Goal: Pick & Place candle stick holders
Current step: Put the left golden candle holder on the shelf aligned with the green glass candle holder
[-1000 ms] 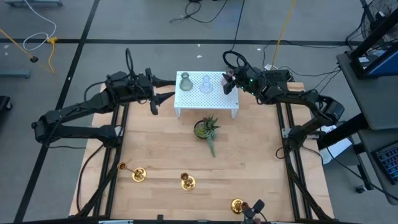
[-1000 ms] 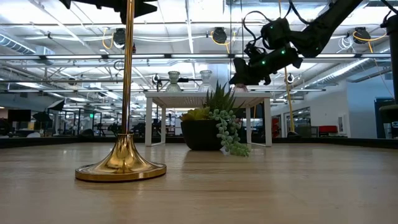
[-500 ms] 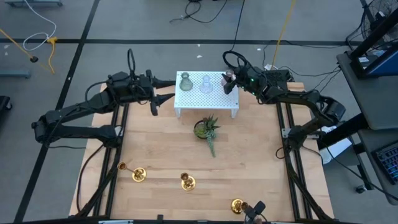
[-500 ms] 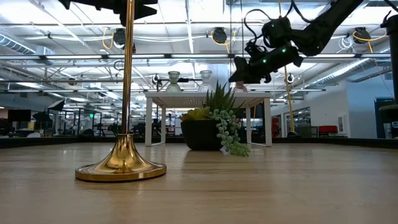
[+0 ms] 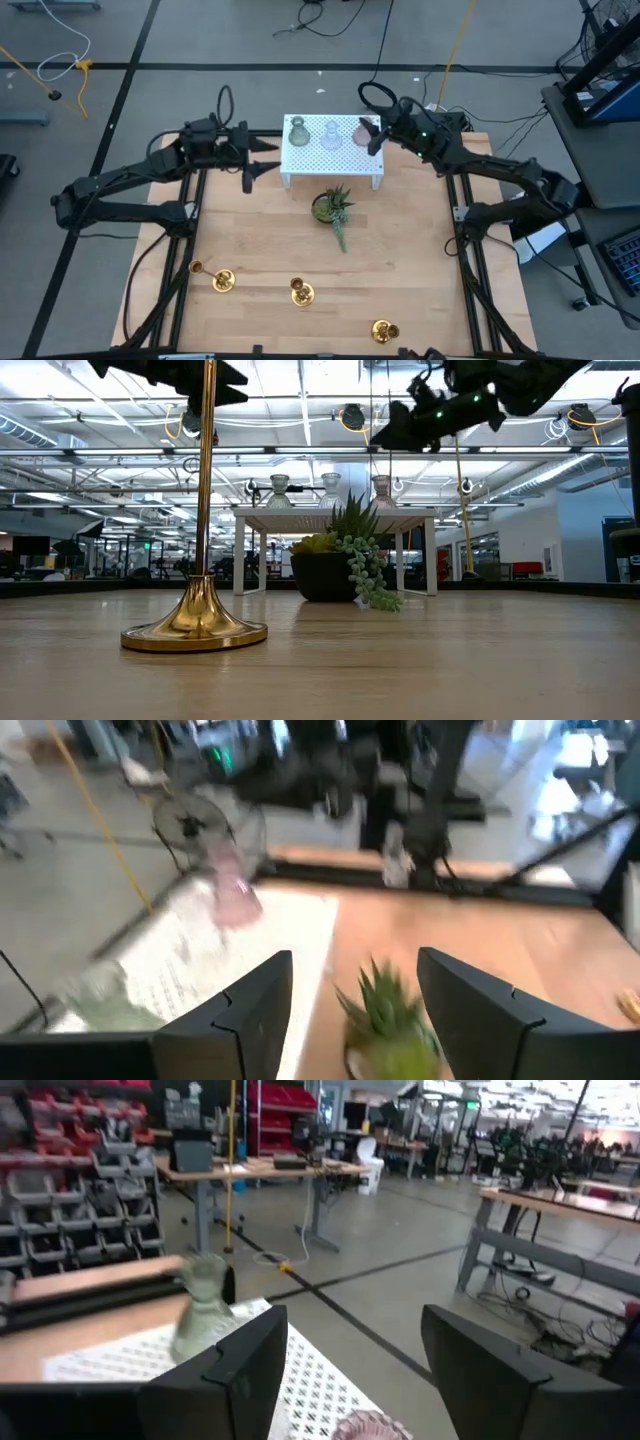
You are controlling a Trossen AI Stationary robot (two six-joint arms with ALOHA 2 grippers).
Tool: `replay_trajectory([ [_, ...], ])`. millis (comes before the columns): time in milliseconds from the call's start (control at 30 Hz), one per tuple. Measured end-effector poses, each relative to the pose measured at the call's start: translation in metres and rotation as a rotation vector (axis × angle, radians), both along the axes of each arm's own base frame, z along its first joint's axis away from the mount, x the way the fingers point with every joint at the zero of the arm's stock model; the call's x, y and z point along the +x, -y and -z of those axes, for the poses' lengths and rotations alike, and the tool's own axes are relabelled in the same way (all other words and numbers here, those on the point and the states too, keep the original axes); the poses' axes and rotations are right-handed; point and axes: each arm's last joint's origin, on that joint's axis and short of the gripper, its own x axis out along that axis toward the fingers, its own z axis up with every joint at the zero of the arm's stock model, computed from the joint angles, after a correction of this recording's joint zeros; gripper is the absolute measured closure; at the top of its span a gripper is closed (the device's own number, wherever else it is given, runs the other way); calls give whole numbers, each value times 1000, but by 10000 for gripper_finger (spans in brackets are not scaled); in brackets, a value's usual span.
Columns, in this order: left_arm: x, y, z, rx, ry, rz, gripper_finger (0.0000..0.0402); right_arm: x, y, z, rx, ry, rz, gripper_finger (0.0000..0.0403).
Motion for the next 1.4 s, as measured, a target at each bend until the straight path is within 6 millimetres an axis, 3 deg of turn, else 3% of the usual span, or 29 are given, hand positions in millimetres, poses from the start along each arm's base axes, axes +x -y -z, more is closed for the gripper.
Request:
replay_trajectory([
  [133, 0, 13, 11, -46, -105, 142, 182, -6, -18, -12, -2, 5, -46, 177],
  [300, 2, 38, 23, -69, -209, 377, 198, -4, -49, -11, 50, -82, -180, 177],
  [533, 12, 77, 45, -6, -155, 592, 231, 3, -88, -11, 61, -124, -378, 177],
  [700, 20, 99, 54, 54, -51, 623, 222, 7, -105, -11, 62, -125, -448, 177],
  [1000, 20, 119, 69, 163, -178, 545, 172, 11, -136, -10, 105, -127, -572, 177],
  [1167, 4, 115, 72, 179, -294, 423, 167, 12, -146, -10, 97, -131, -614, 177],
  [1400, -35, 116, 57, 137, -274, 451, 167, 12, -149, -10, 74, -139, -628, 177],
])
